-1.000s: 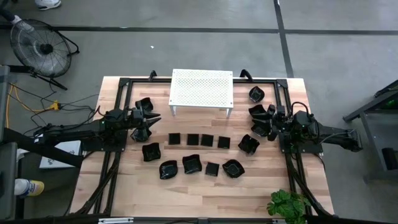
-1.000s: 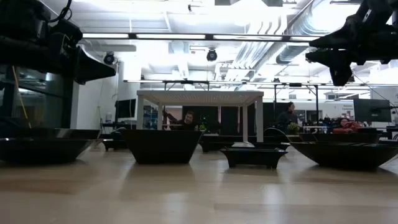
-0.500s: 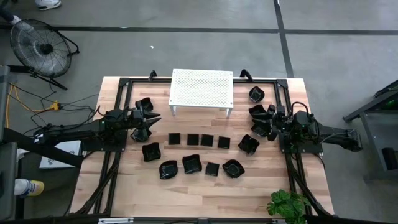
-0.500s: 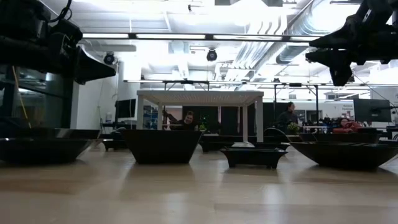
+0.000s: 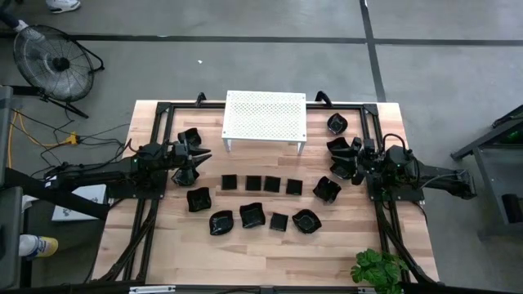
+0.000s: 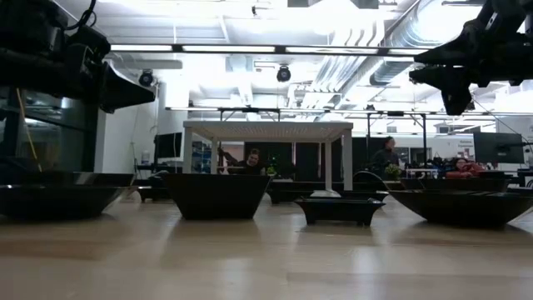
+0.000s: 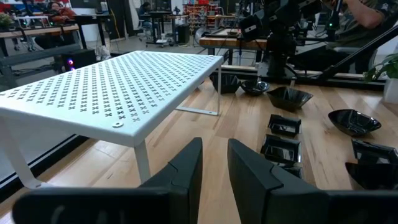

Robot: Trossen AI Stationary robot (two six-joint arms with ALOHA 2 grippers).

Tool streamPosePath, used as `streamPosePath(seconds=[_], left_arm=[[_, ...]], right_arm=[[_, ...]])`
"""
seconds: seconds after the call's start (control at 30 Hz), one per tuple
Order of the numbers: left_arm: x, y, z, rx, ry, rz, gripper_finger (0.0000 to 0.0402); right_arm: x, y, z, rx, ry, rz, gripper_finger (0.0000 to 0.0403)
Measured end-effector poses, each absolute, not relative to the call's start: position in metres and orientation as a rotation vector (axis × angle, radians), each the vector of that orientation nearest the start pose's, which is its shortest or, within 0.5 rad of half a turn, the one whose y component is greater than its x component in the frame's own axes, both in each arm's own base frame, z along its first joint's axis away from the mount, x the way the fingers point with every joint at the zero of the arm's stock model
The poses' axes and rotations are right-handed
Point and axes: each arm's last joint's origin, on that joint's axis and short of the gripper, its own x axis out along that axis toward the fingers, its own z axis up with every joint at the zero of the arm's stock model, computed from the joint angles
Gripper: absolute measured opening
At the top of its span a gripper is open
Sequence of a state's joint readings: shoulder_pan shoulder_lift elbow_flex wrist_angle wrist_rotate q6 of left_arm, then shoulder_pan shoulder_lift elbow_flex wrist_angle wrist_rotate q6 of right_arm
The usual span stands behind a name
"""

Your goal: Pick & Place Mini shaped plates

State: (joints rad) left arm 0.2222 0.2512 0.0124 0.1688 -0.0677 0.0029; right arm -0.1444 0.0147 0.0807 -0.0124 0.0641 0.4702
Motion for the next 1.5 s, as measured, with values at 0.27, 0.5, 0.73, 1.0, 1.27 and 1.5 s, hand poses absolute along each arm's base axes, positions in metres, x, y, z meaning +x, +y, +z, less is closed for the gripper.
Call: streamPosePath(seconds=[0.27, 0.5, 0.73, 1.0, 1.27, 1.5], left_arm=[[0.11, 0.027, 0.163, -0.003, 0.07, 0.29, 0.0073], [0.11, 0.027, 0.163, -0.003, 0.07, 0.289, 0.0073], [0.11, 0.027, 0.163, -0.003, 0.07, 0.29, 0.0073], [0.11, 0.027, 0.163, -0.003, 0.07, 0.29, 0.0073], [0.11, 0.027, 0.162, -0.003, 0.075, 0.289, 0.0073], [0.11, 0.027, 0.161, -0.004, 0.086, 0.289, 0.0073]], right_arm=[[0.092, -0.015, 0.189, 0.466, -0.101, -0.192, 0.0138], [0.092, -0.015, 0.189, 0.466, -0.102, -0.192, 0.0138], [0.092, -0.015, 0.189, 0.466, -0.102, -0.192, 0.0138], [0.092, -0.015, 0.19, 0.466, -0.112, -0.19, 0.0138], [0.085, -0.019, 0.225, 0.299, -0.122, -0.257, 0.0138], [0.077, -0.026, 0.286, 0.331, 0.019, -0.388, 0.0138]])
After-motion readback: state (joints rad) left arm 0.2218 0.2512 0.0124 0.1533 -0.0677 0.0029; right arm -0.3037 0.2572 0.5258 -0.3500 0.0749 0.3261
